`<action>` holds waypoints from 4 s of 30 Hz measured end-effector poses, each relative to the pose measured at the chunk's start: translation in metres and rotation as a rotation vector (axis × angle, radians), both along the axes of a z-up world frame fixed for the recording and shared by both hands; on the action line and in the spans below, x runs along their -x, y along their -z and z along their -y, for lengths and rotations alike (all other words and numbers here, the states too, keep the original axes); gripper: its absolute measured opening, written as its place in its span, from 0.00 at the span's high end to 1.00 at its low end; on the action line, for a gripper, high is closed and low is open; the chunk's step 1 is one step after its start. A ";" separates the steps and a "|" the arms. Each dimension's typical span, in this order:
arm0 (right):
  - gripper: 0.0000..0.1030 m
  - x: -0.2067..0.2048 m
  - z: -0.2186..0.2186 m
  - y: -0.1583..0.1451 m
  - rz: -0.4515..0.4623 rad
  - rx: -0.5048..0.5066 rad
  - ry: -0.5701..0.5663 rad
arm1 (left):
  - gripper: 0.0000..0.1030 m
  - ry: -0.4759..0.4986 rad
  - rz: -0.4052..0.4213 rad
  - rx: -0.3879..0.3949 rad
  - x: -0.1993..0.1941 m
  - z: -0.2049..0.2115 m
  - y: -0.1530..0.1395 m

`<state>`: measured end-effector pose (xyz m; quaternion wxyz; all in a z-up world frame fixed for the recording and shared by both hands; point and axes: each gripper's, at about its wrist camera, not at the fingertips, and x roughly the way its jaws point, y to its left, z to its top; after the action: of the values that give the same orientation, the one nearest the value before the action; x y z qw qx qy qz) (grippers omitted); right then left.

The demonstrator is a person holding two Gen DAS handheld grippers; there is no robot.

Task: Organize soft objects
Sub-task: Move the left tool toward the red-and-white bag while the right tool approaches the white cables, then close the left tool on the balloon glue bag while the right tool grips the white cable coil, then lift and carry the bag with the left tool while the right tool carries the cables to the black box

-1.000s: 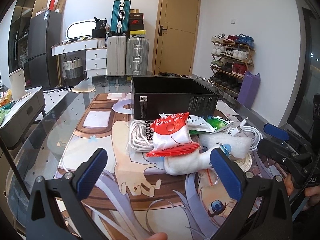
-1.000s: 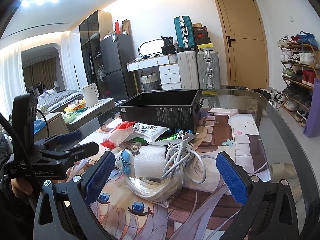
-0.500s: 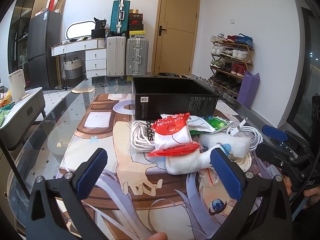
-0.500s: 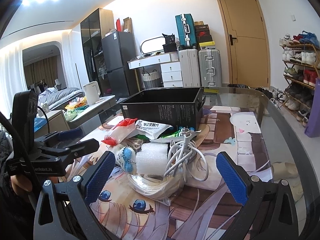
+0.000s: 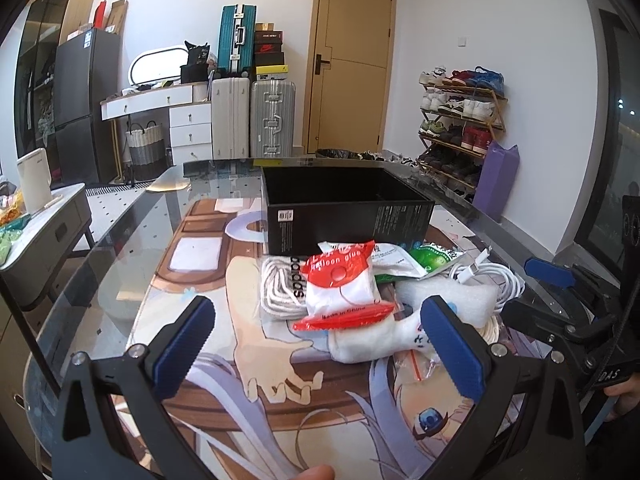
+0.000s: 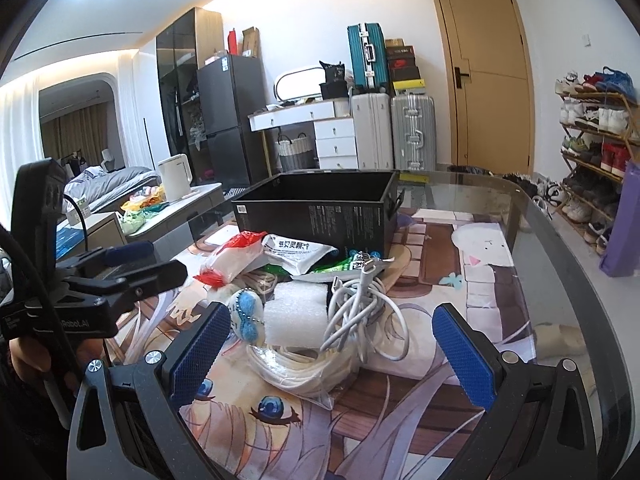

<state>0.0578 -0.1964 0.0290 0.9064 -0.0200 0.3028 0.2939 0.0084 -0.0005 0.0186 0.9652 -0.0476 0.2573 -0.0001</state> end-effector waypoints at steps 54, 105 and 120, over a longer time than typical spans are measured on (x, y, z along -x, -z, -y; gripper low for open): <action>0.00 -0.071 -0.013 0.025 -0.191 0.190 0.017 | 0.00 0.001 -0.166 -0.016 -0.058 -0.002 0.008; 0.64 -0.089 -0.023 0.043 -0.328 0.102 -0.079 | 0.53 0.023 -0.287 0.012 -0.068 -0.014 0.016; 0.65 -0.077 -0.009 0.013 -0.230 0.096 -0.097 | 0.56 0.060 -0.225 0.008 -0.057 -0.007 -0.002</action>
<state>0.1349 -0.1871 0.0163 0.8483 -0.0443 0.4174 0.3229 0.0656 0.0067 0.0209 0.9296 -0.0435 0.3652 -0.0247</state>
